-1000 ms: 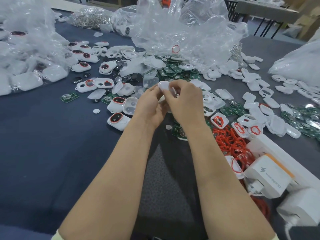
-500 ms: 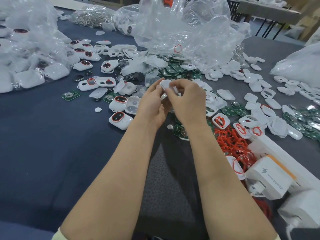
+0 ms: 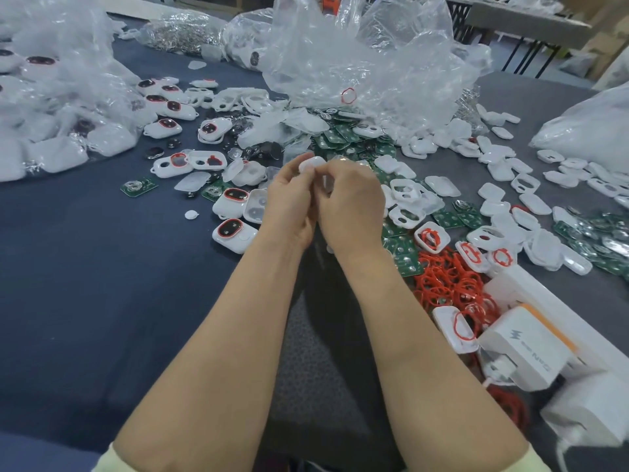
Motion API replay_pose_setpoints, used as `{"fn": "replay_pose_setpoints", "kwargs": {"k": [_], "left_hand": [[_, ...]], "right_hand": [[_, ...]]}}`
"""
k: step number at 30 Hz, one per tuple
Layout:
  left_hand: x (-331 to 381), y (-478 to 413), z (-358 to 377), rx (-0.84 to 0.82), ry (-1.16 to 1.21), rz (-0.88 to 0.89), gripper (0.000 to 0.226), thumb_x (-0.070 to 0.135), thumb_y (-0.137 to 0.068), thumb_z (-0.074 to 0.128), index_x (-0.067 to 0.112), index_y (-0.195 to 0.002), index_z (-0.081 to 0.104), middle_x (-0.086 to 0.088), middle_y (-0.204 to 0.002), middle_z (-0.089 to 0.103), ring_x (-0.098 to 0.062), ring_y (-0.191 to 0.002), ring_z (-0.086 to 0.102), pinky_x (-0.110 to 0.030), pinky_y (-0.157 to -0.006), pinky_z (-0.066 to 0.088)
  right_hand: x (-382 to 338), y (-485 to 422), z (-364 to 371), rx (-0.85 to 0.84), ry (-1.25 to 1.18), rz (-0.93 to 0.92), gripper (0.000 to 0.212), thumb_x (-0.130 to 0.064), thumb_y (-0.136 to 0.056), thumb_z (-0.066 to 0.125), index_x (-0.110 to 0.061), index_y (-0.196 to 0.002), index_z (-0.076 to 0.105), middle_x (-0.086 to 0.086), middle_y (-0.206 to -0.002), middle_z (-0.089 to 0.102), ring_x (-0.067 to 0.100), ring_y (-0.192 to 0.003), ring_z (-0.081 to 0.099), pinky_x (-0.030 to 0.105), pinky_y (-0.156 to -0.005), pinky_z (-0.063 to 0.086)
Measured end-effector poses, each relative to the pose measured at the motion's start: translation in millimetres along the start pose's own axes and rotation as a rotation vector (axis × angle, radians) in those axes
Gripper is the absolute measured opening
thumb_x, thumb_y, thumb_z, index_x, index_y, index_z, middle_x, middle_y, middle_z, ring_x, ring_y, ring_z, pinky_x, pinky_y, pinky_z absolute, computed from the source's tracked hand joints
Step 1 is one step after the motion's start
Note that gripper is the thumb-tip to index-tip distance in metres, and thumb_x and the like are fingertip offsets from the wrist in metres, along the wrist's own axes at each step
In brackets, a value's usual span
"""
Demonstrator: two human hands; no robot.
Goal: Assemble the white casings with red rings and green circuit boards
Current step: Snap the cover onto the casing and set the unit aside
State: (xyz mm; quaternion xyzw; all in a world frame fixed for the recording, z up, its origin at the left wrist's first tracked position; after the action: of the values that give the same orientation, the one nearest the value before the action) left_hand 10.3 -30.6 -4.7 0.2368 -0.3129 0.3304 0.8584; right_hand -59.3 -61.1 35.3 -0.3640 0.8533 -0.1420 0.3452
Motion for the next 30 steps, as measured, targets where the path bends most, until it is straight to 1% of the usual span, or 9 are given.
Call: {"fn": "replay_pose_setpoints", "kwargs": {"k": [4, 8, 12, 16, 19, 23, 25, 28, 30], "left_hand": [[8, 4, 0, 0.026, -0.073, 0.085, 0.017, -0.001, -0.099, 0.042, 0.011, -0.101, 0.055, -0.002, -0.068, 0.064, -0.010, -0.056, 0.061, -0.018, -0.050, 0.050], [6, 7, 7, -0.084, -0.128, 0.076, 0.018, 0.005, -0.101, 0.041, 0.014, -0.102, 0.057, -0.010, -0.098, 0.062, -0.019, -0.082, 0.060, -0.021, -0.061, 0.056], [5, 9, 11, -0.197, -0.153, 0.045, 0.021, 0.006, -0.099, 0.047, 0.019, -0.095, 0.062, 0.000, -0.082, 0.068, -0.018, -0.081, 0.063, -0.026, -0.073, 0.055], [6, 9, 10, -0.190, -0.237, 0.070, 0.018, 0.006, -0.099, 0.046, 0.014, -0.105, 0.061, -0.003, -0.091, 0.064, -0.017, -0.081, 0.063, -0.026, -0.072, 0.056], [8, 10, 9, -0.169, -0.241, 0.079, 0.019, 0.005, -0.099, 0.046, 0.011, -0.112, 0.059, -0.005, -0.094, 0.063, -0.014, -0.078, 0.063, -0.024, -0.069, 0.057], [7, 9, 9, -0.154, -0.198, 0.058, 0.019, 0.006, -0.100, 0.044, 0.012, -0.113, 0.057, -0.006, -0.098, 0.062, -0.015, -0.081, 0.062, -0.023, -0.068, 0.056], [4, 8, 7, -0.100, -0.172, 0.037, 0.018, 0.006, -0.101, 0.043, 0.014, -0.110, 0.056, -0.006, -0.097, 0.062, -0.016, -0.082, 0.061, -0.023, -0.066, 0.055], [3, 5, 3, -0.036, -0.115, 0.037, 0.018, 0.006, -0.102, 0.040, 0.016, -0.103, 0.055, -0.007, -0.097, 0.061, -0.018, -0.080, 0.061, -0.021, -0.061, 0.055], [4, 3, 1, -0.005, -0.087, 0.038, 0.019, 0.008, -0.103, 0.038, 0.017, -0.101, 0.055, -0.007, -0.097, 0.060, -0.016, -0.073, 0.062, -0.021, -0.058, 0.051]], "right_hand": [[5, -4, -7, -0.040, -0.184, 0.029, 0.017, -0.021, -0.090, 0.060, -0.017, -0.098, 0.074, 0.001, -0.095, 0.071, 0.019, -0.092, 0.062, 0.029, -0.082, 0.044], [32, -10, -13, -0.089, -0.505, 0.261, 0.014, -0.018, -0.089, 0.063, -0.014, -0.101, 0.069, -0.003, -0.090, 0.067, 0.010, -0.085, 0.064, 0.027, -0.084, 0.052], [48, -10, -4, -0.252, -0.762, 0.409, 0.010, -0.018, -0.091, 0.063, -0.012, -0.085, 0.068, 0.015, -0.087, 0.069, 0.023, -0.079, 0.064, 0.035, -0.079, 0.055], [52, -10, 2, -0.231, -0.862, 0.433, 0.019, -0.015, -0.090, 0.064, -0.012, -0.072, 0.063, 0.008, -0.072, 0.062, 0.018, -0.067, 0.055, 0.027, -0.065, 0.048], [51, -9, 6, -0.224, -0.859, 0.444, 0.021, -0.017, -0.091, 0.064, -0.013, -0.070, 0.062, 0.005, -0.068, 0.059, 0.015, -0.062, 0.052, 0.025, -0.061, 0.044], [50, -9, 3, -0.224, -0.864, 0.429, 0.016, -0.019, -0.090, 0.065, -0.011, -0.076, 0.067, 0.003, -0.070, 0.064, 0.012, -0.064, 0.057, 0.026, -0.063, 0.050], [47, -9, 0, -0.184, -0.661, 0.350, 0.015, -0.024, -0.090, 0.064, -0.010, -0.089, 0.070, 0.003, -0.079, 0.067, 0.013, -0.071, 0.060, 0.033, -0.072, 0.054], [34, -9, -6, -0.044, -0.306, 0.165, 0.031, -0.026, -0.088, 0.066, -0.010, -0.114, 0.064, 0.007, -0.104, 0.065, 0.017, -0.094, 0.060, 0.031, -0.088, 0.047], [23, -8, -7, -0.023, -0.200, 0.046, 0.037, -0.024, -0.085, 0.068, -0.009, -0.118, 0.061, 0.009, -0.113, 0.059, 0.022, -0.104, 0.055, 0.030, -0.093, 0.042]]}}
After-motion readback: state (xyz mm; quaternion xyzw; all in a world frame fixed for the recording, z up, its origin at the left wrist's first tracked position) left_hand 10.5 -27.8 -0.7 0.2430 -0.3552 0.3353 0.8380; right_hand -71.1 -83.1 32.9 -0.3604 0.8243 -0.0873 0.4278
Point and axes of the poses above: each hand's wrist, its own y-axis away from the middle knuckle, its own z-axis out of the palm, x = y × z, the point moved 5 cm from there along -y, towards the middle knuckle
